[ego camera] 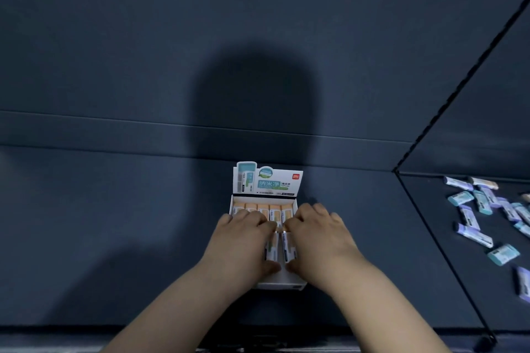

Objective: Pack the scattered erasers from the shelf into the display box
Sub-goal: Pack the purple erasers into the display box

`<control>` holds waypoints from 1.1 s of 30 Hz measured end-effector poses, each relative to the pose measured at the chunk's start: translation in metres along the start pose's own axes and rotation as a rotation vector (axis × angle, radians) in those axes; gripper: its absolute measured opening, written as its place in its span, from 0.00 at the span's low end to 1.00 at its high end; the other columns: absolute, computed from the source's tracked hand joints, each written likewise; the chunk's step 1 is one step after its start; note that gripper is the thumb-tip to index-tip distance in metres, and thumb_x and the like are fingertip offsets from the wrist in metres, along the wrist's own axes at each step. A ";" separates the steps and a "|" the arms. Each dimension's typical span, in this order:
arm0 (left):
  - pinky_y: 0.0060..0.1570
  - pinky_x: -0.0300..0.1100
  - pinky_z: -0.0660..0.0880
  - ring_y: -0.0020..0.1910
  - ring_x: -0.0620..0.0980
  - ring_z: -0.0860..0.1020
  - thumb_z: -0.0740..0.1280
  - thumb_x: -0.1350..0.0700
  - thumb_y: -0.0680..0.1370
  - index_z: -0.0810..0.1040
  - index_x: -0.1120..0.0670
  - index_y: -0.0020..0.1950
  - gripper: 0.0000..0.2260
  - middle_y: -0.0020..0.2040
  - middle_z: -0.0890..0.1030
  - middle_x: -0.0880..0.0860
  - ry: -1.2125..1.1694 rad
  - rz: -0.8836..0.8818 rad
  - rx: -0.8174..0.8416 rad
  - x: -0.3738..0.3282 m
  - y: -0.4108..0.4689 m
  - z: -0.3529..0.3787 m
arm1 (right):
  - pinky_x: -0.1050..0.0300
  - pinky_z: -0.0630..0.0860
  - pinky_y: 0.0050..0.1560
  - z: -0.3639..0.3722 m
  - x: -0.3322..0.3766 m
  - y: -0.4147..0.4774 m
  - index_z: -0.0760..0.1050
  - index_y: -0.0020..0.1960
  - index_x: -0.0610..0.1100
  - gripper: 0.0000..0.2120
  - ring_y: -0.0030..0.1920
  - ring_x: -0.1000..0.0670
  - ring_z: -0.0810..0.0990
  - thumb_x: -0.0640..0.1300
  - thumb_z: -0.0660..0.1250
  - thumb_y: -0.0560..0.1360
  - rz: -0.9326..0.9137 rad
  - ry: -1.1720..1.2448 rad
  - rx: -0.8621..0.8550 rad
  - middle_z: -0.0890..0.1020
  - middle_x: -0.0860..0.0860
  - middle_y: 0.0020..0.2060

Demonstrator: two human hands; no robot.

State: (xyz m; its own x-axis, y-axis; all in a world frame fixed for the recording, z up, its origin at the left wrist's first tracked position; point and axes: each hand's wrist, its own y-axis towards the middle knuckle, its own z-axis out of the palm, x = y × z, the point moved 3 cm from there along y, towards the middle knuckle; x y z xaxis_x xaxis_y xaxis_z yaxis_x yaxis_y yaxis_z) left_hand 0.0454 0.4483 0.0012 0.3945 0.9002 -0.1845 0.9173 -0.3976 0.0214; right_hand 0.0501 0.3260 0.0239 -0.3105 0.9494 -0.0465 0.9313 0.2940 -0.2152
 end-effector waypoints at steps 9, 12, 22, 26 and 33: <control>0.59 0.46 0.60 0.64 0.51 0.67 0.65 0.36 0.70 0.69 0.47 0.69 0.30 0.63 0.71 0.48 0.031 0.007 -0.006 -0.007 0.003 0.006 | 0.54 0.62 0.60 0.002 0.000 0.000 0.69 0.64 0.50 0.21 0.63 0.45 0.63 0.49 0.66 0.72 0.014 0.030 -0.034 0.66 0.49 0.59; 0.61 0.46 0.58 0.67 0.51 0.62 0.64 0.40 0.74 0.62 0.48 0.73 0.30 0.67 0.66 0.49 0.083 0.036 0.045 -0.005 0.001 0.005 | 0.54 0.62 0.58 0.001 -0.002 -0.004 0.69 0.65 0.52 0.21 0.63 0.45 0.63 0.49 0.65 0.72 0.016 0.053 -0.019 0.66 0.49 0.59; 0.61 0.47 0.59 0.67 0.52 0.63 0.62 0.46 0.76 0.65 0.50 0.72 0.25 0.67 0.66 0.50 0.088 0.081 0.088 -0.006 -0.003 0.003 | 0.51 0.60 0.65 0.009 -0.001 -0.013 0.53 0.75 0.52 0.33 0.67 0.44 0.59 0.51 0.63 0.74 0.049 0.023 0.081 0.63 0.47 0.63; 0.40 0.42 0.73 0.43 0.46 0.79 0.74 0.40 0.56 0.84 0.47 0.45 0.21 0.43 0.80 0.44 0.099 0.118 0.047 -0.006 -0.003 0.010 | 0.50 0.60 0.64 0.013 0.001 -0.014 0.57 0.73 0.52 0.29 0.67 0.43 0.59 0.52 0.62 0.75 0.063 0.002 0.107 0.62 0.47 0.63; 0.42 0.41 0.74 0.36 0.47 0.80 0.76 0.43 0.52 0.84 0.49 0.40 0.20 0.37 0.80 0.46 0.094 0.135 -0.023 -0.005 0.001 0.018 | 0.52 0.60 0.63 0.022 0.002 -0.017 0.51 0.75 0.53 0.31 0.66 0.45 0.60 0.48 0.60 0.76 0.117 0.037 0.028 0.64 0.48 0.64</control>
State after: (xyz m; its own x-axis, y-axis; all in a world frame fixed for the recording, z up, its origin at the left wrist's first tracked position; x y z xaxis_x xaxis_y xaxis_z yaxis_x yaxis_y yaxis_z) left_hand 0.0434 0.4404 -0.0159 0.5168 0.8519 -0.0853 0.8561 -0.5130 0.0629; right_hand 0.0294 0.3207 0.0058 -0.1923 0.9806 -0.0372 0.9550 0.1783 -0.2372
